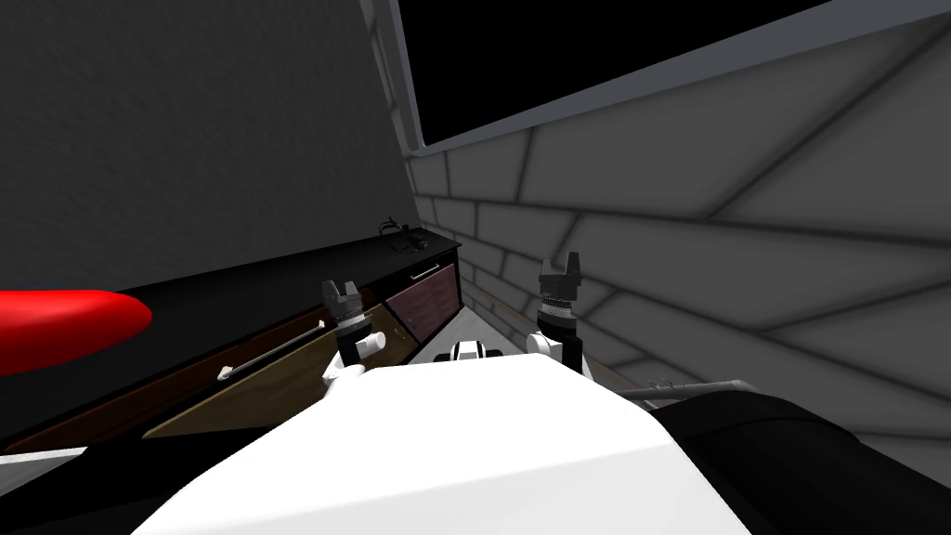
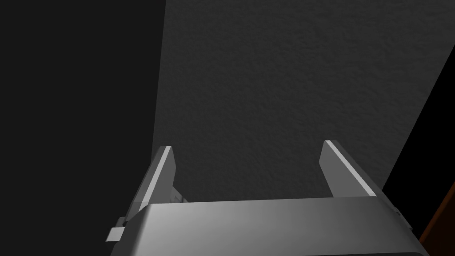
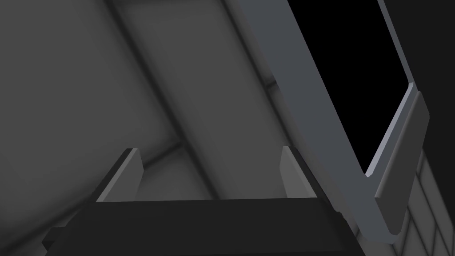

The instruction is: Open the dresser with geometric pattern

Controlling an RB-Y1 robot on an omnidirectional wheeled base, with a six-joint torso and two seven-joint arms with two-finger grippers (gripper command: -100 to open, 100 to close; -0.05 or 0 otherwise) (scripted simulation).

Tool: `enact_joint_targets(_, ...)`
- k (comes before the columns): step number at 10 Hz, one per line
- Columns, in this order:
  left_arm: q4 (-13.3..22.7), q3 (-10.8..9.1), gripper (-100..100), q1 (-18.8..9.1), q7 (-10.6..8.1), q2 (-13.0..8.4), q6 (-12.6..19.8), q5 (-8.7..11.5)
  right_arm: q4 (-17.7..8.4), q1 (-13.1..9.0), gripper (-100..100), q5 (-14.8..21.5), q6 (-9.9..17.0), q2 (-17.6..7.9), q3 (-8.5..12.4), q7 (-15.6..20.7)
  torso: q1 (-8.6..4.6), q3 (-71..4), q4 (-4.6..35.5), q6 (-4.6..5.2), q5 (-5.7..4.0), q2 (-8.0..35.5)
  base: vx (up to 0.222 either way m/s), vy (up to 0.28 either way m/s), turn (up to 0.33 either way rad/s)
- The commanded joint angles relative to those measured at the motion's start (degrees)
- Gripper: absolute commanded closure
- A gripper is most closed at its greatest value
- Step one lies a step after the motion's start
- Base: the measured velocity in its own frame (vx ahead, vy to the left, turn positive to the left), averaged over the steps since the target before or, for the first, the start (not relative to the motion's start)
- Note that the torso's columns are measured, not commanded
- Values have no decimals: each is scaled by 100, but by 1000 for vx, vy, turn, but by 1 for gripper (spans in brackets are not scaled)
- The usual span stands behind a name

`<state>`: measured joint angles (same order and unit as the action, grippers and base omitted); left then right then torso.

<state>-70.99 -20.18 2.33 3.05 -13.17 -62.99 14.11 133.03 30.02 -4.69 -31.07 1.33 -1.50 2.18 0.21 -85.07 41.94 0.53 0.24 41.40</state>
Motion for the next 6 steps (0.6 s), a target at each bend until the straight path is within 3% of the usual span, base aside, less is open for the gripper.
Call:
enact_joint_targets(1, 376, -106, -100, -197, -22, 55, -224, 56, 0, 0, 0, 0, 0, 0, 0, 0, 3, -5, -6, 0, 5, -7, 36, -51, -52)
enact_joint_targets(3, 533, -106, -100, -197, -22, 55, -224, 56, 0, 0, 0, 0, 0, 0, 0, 0, 9, -14, -17, 14, 16, -27, 25, -29, -3)
enact_joint_targets(6, 970, -287, -100, -444, -39, 127, -529, 142, 0, 0, 0, 0, 0, 0, 0, 0, 15, -24, -28, 26, 28, -47, 33, -29, -57)
